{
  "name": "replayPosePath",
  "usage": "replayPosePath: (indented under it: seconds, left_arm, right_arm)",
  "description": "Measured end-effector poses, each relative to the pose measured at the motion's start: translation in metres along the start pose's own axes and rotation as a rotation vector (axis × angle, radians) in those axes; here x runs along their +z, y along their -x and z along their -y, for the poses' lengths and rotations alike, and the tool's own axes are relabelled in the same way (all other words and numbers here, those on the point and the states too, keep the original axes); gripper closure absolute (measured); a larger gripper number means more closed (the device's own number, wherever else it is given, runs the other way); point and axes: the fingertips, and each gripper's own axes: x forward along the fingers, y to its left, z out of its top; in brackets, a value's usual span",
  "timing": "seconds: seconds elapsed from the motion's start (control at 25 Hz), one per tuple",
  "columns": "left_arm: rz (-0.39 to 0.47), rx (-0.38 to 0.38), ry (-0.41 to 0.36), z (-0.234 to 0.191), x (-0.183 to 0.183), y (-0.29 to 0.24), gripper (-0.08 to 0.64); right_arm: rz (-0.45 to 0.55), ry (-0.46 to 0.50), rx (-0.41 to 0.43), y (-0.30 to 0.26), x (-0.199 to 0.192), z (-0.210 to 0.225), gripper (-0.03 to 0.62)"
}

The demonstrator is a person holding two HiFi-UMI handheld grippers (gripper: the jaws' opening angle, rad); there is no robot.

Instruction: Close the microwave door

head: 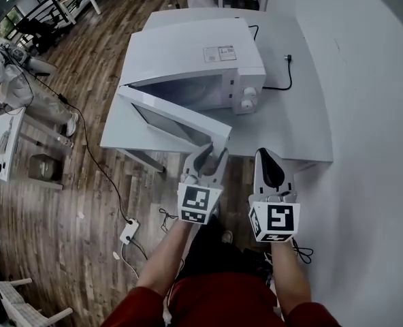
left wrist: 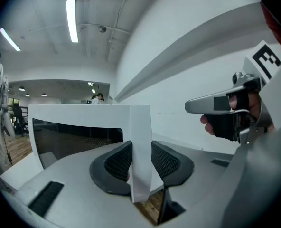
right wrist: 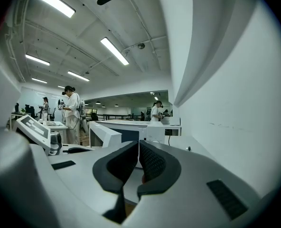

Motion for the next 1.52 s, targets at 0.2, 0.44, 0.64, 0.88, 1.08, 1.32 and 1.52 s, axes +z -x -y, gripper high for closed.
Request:
replayPosePath:
  seconds: [0.2, 0.44, 0.64, 0.88, 1.08, 1.32, 1.52]
  left_arm:
    - [0.021, 0.050, 0.011, -0.004, 0.005, -0.030, 0.417]
    - [0.036, 0.061, 0.026, -0.010, 0.013, -0.062, 0.417]
    - [0.039, 0.082, 0.034, -0.018, 0.017, -0.086, 0.417]
    - [0.043, 0.103, 0.039, -0.028, 0.022, -0.111, 0.416]
    - [0.048, 0.120, 0.043, -0.035, 0.025, -0.127, 0.416]
    - [0.048, 0.124, 0.047, -0.044, 0.029, -0.143, 0.416]
    - [0.062, 0.130, 0.040, -0.047, 0.031, -0.147, 0.416]
  right_arm:
    - [-0.010, 0.016, -0.032, -0.020, -0.004, 0.017, 0.565]
    - [-0.019, 0.012, -0.073, -0.043, -0.007, 0.037, 0.565]
    - [-0.026, 0.005, -0.099, -0.062, -0.010, 0.050, 0.565]
    - [-0.036, -0.012, -0.114, -0.081, -0.014, 0.063, 0.565]
    - [-0.026, -0.019, -0.112, -0.098, -0.015, 0.069, 0.565]
    - [-0.031, -0.029, -0.117, -0.111, -0.016, 0.075, 0.565]
    - [-0.038, -0.033, -0.115, -0.118, -0.019, 0.077, 0.565]
